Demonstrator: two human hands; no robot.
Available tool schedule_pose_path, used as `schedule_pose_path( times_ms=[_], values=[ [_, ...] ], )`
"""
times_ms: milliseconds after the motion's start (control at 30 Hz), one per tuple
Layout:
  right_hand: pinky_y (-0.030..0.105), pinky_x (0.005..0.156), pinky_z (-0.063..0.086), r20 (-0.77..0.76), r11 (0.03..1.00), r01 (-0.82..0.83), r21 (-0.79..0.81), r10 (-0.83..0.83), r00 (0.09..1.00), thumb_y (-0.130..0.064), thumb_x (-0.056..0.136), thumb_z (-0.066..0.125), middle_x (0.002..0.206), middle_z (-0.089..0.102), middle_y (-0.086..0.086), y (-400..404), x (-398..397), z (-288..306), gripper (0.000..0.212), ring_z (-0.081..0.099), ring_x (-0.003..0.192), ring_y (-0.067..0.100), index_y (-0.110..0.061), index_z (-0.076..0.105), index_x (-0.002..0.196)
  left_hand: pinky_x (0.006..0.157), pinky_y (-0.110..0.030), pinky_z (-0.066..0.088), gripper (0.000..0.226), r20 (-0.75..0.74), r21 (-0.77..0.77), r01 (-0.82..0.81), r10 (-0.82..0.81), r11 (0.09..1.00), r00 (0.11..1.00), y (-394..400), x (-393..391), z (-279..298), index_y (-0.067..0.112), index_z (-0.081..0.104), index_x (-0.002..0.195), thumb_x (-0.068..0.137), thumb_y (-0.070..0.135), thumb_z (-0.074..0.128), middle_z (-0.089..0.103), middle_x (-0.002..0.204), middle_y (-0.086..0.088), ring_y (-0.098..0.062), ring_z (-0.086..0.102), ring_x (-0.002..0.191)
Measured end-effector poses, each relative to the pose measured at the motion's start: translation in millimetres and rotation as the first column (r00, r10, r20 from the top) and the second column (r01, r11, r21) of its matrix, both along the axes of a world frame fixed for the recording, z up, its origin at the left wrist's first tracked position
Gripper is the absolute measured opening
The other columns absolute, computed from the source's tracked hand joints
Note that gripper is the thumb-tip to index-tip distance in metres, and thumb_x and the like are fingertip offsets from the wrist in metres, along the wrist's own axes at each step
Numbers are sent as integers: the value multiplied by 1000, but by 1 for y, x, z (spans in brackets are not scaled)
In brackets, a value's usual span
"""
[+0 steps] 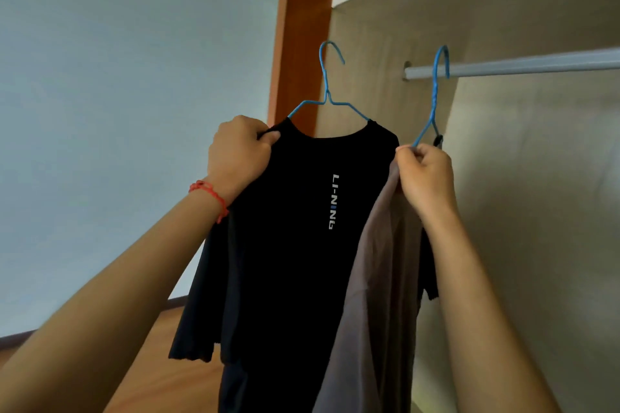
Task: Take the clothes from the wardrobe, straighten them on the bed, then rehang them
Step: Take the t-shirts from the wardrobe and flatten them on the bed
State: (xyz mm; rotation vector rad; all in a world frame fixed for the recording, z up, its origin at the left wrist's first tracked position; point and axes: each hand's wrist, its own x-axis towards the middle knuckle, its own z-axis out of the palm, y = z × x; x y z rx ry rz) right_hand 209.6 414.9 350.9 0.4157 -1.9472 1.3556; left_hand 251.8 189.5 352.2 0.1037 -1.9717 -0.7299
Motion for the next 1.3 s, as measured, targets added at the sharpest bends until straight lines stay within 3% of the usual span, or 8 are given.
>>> schedule_pose_path(
  times_ms=[200, 367, 567, 633, 900, 1000, 1100, 1300],
  values=[
    [27, 66, 38, 41, 989, -148, -17, 149, 988, -18, 86, 48, 72, 57, 9, -66, 50, -12, 21, 54, 75, 21, -5, 55, 71, 65, -36, 43, 30, 10, -53, -171, 172, 984, 985, -67, 88, 1, -1, 64, 72, 85, 25, 56, 55, 61, -15, -35, 53, 71],
    [6, 51, 39, 67, 943, -332, -11, 332, 941, -17, 88, 47, 68, 55, 3, -141, 99, -19, 17, 51, 65, 13, -5, 55, 80, 63, -35, 43, 33, 61, -13, -305, 305, 952, 950, -136, 170, -10, -2, 61, 65, 84, 25, 58, 57, 60, -18, -32, 53, 66],
    [42, 75, 53, 122, 864, -502, -33, 502, 856, -29, 80, 44, 78, 64, 17, -231, 151, -42, 30, 62, 80, 34, -1, 55, 80, 55, -28, 35, 32, 131, 36, -522, 514, 852, 848, -194, 276, -35, -2, 64, 67, 84, 25, 59, 55, 57, -13, -25, 50, 62],
    [43, 78, 52, 118, 833, -552, -40, 552, 825, -33, 78, 42, 82, 65, 19, -252, 168, -47, 35, 62, 83, 35, -1, 55, 83, 57, -29, 35, 30, 154, 47, -595, 582, 803, 798, -202, 308, -44, 2, 65, 65, 83, 25, 60, 55, 55, -11, -26, 52, 64],
    [26, 68, 36, 100, 649, -759, -50, 760, 643, -21, 92, 42, 85, 58, 8, -311, 224, -75, 16, 52, 79, 21, -7, 49, 87, 70, -29, 42, 23, 136, 21, -801, 792, 598, 595, -174, 413, -80, 7, 73, 77, 82, 27, 62, 64, 61, -4, -24, 62, 72],
    [19, 65, 33, 96, 574, -817, -53, 817, 568, -20, 93, 42, 83, 56, 5, -321, 236, -86, 14, 50, 77, 18, -8, 48, 88, 63, -22, 37, 18, 140, 36, -862, 851, 506, 506, -151, 442, -91, 10, 74, 79, 82, 24, 63, 58, 57, 5, -16, 60, 68],
    [26, 69, 38, 120, 476, -878, -55, 876, 467, -20, 93, 44, 84, 56, 5, -327, 243, -95, 12, 50, 75, 15, -9, 49, 90, 61, -7, 37, 16, 140, 66, -907, 896, 416, 421, -132, 464, -103, 13, 75, 80, 82, 24, 64, 70, 70, -8, -15, 63, 72],
    [20, 68, 34, 163, 332, -942, 48, 928, 335, -21, 94, 45, 88, 56, 6, -336, 231, -117, 24, 50, 82, 19, -2, 57, 101, 60, -14, 41, 16, 201, 141, -950, 932, 279, 303, -93, 495, -133, 7, 74, 76, 80, 21, 67, 67, 57, 0, -2, 56, 55]
  ],
)
